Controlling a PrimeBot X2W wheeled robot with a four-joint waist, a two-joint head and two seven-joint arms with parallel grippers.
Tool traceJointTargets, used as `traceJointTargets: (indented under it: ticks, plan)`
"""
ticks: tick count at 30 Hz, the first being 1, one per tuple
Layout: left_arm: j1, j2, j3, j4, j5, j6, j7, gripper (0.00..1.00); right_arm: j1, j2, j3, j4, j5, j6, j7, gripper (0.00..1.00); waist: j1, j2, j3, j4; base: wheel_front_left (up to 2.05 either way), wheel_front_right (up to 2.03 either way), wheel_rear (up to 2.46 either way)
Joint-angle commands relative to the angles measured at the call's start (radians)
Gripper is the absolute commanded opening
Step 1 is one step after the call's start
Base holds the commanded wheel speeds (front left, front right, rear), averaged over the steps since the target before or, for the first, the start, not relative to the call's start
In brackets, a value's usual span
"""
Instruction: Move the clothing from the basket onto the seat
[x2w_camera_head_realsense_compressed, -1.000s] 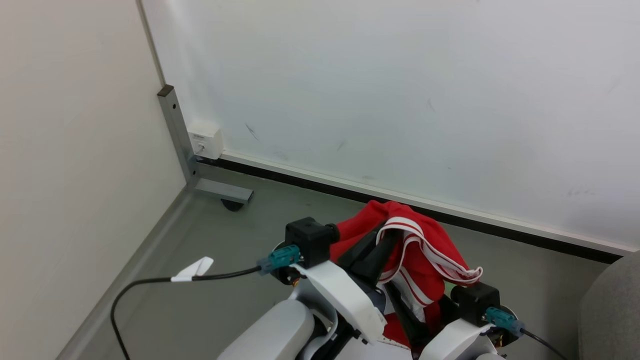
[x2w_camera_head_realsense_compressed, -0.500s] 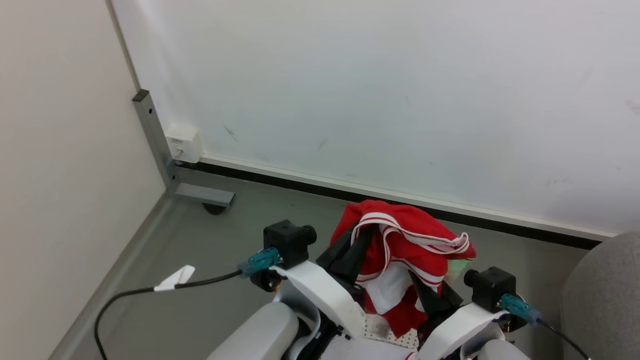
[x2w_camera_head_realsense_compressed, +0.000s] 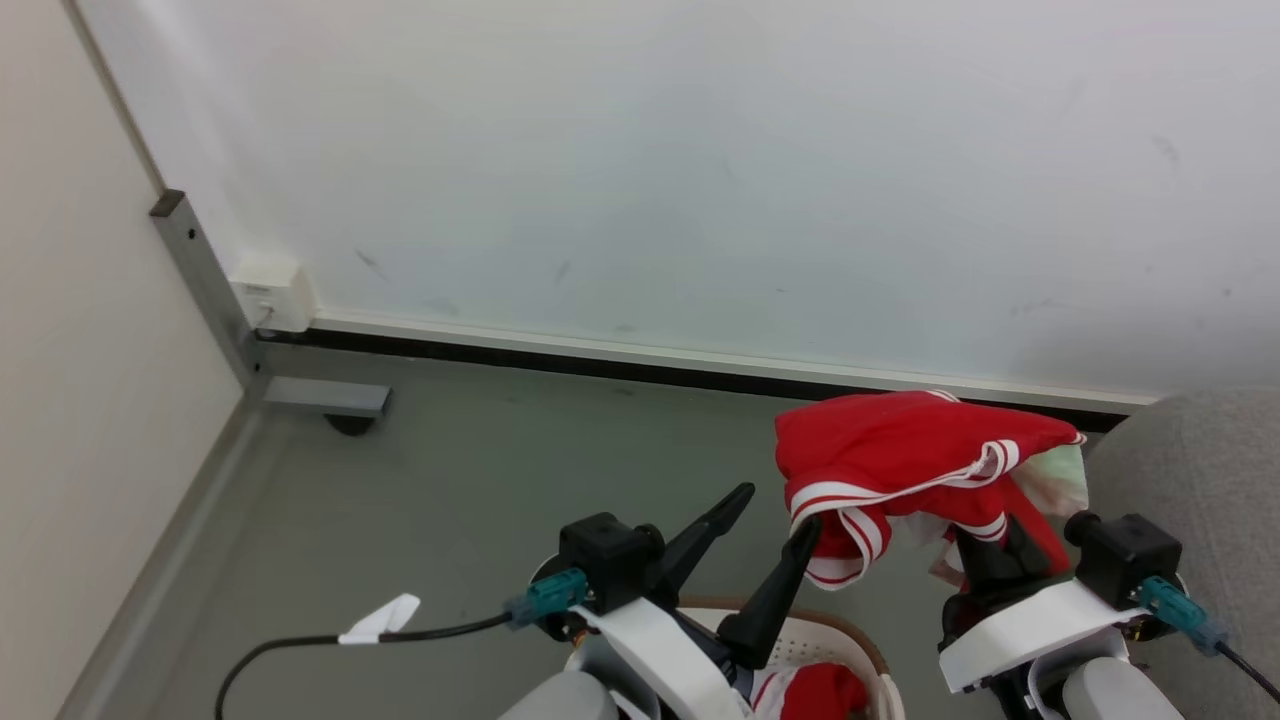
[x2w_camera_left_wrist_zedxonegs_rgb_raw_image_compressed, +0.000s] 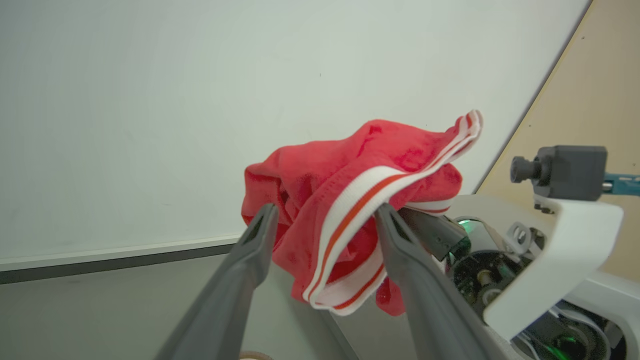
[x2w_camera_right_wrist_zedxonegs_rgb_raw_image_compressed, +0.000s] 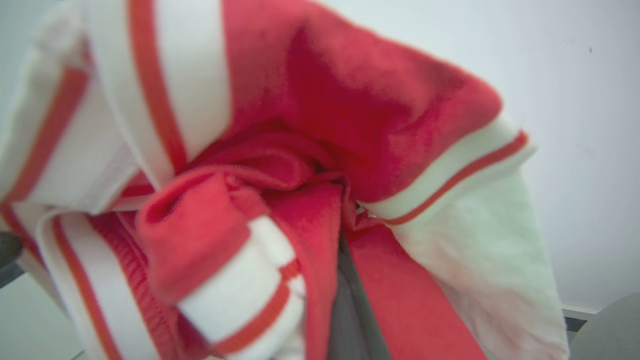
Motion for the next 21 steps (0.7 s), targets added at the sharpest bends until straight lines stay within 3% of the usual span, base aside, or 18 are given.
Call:
traceJointTargets:
  ticks: [1, 21]
  plan:
    - [0.01, 0.006, 0.003, -0.004, 0.004, -0.002, -0.008, 1.0, 0.011, -0.005, -0.007, -0.008, -0.01, -0.002, 0.0, 0.0, 0.0, 0.0, 0.009, -0.031, 0.0, 0.0, 0.0]
    - [0.018, 0.01, 0.025, 0.026, 0.097, 0.006, -0.023, 1.0, 0.071, -0.058, -0.136, -0.157, -0.092, -0.002, 0.0, 0.0, 0.0, 0.0, 0.057, -0.417, 0.0, 0.0, 0.0]
